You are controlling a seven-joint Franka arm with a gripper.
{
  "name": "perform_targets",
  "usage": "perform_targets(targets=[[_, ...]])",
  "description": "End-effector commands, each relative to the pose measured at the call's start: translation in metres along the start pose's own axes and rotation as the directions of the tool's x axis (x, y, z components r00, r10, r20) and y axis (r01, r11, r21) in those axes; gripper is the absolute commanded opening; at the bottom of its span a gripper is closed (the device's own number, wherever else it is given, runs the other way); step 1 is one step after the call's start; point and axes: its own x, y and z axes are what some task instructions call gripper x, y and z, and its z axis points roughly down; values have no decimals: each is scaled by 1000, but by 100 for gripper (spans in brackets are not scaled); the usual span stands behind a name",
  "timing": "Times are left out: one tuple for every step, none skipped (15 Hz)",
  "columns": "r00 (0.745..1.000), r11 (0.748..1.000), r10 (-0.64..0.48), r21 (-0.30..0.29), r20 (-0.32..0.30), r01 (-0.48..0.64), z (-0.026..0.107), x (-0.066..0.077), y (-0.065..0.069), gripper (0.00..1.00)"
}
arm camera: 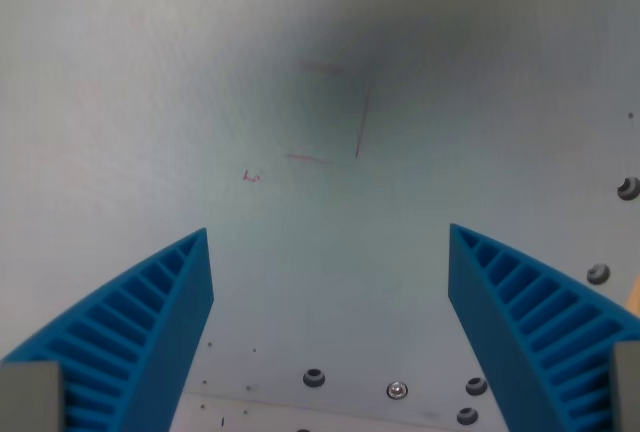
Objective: Move in gripper positive x
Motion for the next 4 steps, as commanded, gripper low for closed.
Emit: perform_targets(targets=[[999, 1000, 18, 16, 36, -19, -3, 19, 0, 100], [999, 1000, 18, 16, 36, -19, -3, 24, 0, 100], [999, 1000, 18, 16, 36, -19, -3, 29, 0, 100], [999, 1000, 18, 16, 36, -19, -3, 34, 0, 100]])
